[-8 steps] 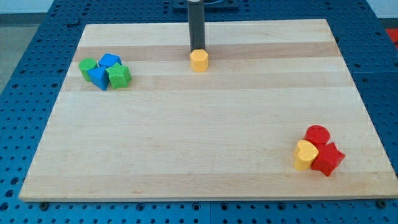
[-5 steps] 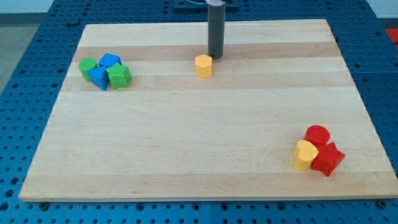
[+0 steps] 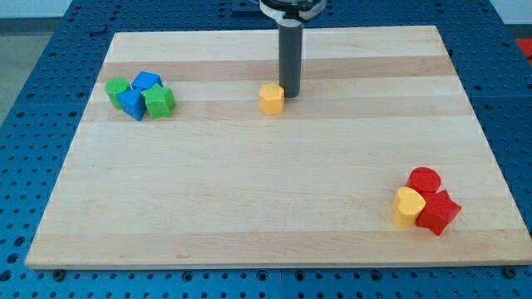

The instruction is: Push the yellow hexagon to the red circle and yellow heart

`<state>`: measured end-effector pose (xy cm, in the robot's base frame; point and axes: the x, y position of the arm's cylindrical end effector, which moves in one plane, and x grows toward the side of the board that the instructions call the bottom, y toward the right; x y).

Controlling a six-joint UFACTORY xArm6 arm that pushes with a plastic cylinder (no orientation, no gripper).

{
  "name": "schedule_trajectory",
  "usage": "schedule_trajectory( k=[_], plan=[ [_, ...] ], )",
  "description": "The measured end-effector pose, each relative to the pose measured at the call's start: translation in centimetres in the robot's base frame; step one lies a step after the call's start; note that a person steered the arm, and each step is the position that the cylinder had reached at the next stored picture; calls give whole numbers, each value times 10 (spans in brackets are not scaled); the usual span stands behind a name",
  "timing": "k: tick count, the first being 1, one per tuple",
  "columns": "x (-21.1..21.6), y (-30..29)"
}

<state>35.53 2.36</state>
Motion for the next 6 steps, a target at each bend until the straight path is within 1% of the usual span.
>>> schedule_trajectory(
  k=[1, 2, 4, 5, 6],
  plan=[
    [-9, 2],
    [-27, -2],
    [-32, -46],
    [-15, -55],
    [15, -48]
  ],
)
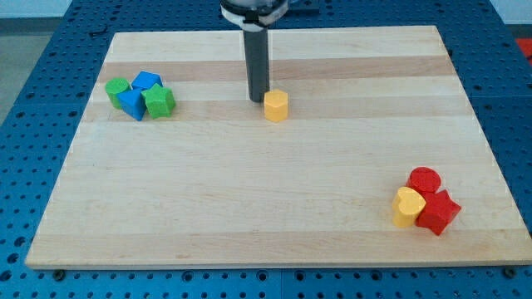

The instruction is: Push the yellow hexagon to the red circle and yellow heart

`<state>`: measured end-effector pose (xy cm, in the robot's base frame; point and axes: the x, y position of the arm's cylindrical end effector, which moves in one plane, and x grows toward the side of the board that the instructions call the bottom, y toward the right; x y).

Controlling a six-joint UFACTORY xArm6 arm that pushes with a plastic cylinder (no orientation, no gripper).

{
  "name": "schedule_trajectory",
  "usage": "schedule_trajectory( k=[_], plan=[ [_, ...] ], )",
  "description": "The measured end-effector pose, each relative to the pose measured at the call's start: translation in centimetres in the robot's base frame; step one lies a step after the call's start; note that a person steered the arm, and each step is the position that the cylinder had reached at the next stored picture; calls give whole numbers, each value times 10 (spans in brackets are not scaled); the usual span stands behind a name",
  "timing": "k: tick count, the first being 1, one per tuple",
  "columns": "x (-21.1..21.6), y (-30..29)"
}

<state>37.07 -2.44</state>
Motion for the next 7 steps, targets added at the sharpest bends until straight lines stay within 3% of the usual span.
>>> schedule_trajectory(
  k=[2, 5, 7],
  plan=[
    [56, 48],
    [43, 66],
    [74, 103]
  ],
)
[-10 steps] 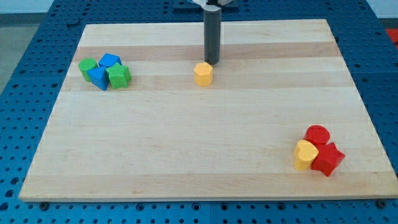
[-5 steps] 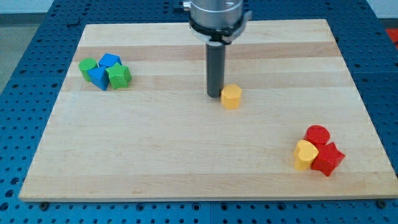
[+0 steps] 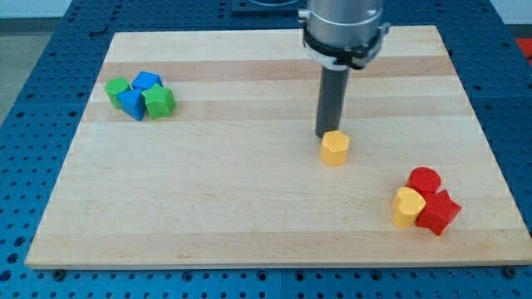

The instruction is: Push the yellow hexagon to the red circle and yellow heart

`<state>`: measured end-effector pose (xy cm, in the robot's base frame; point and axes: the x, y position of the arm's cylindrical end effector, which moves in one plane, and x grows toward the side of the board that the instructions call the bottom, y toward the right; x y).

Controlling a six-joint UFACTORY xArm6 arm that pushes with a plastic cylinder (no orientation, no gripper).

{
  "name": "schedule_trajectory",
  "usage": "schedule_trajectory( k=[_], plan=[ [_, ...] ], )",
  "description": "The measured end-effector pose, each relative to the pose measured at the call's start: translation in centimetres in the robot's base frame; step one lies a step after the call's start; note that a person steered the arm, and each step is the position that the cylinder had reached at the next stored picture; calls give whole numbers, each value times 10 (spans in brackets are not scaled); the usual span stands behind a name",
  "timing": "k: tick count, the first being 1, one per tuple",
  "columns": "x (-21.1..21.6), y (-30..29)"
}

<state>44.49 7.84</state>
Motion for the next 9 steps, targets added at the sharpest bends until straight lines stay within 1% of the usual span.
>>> schedule_trajectory(
  k=[1, 2, 4, 5, 7, 8, 9],
  plan=[
    [18, 18],
    [19, 30],
    [-2, 23],
    [1, 10],
    [25, 8],
    [37, 24],
    [41, 35]
  ],
)
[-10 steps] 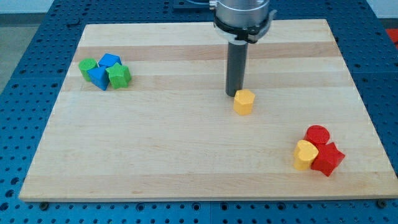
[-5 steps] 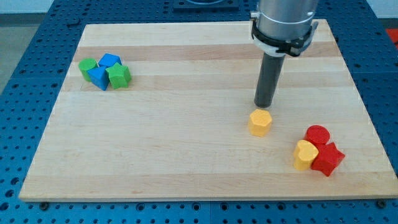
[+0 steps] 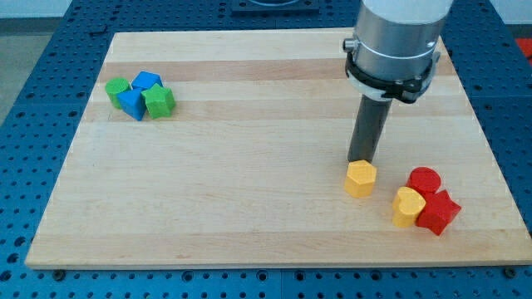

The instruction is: Push the yellow hexagon to the red circle and yellow heart

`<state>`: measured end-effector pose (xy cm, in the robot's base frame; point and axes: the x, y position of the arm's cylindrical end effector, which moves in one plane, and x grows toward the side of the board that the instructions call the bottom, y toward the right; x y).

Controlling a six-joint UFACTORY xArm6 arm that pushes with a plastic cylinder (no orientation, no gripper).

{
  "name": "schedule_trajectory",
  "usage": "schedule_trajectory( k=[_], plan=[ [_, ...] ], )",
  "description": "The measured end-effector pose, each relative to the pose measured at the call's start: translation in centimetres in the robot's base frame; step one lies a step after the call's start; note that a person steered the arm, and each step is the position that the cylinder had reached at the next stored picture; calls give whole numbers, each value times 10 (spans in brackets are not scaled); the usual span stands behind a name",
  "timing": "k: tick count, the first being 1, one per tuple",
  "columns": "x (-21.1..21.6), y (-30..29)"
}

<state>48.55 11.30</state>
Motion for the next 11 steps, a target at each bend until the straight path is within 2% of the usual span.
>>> schedule_trajectory(
  k=[3, 5, 8, 11],
  plan=[
    [-28, -37],
    [-5, -59],
    [29, -30],
    [29, 16]
  ],
)
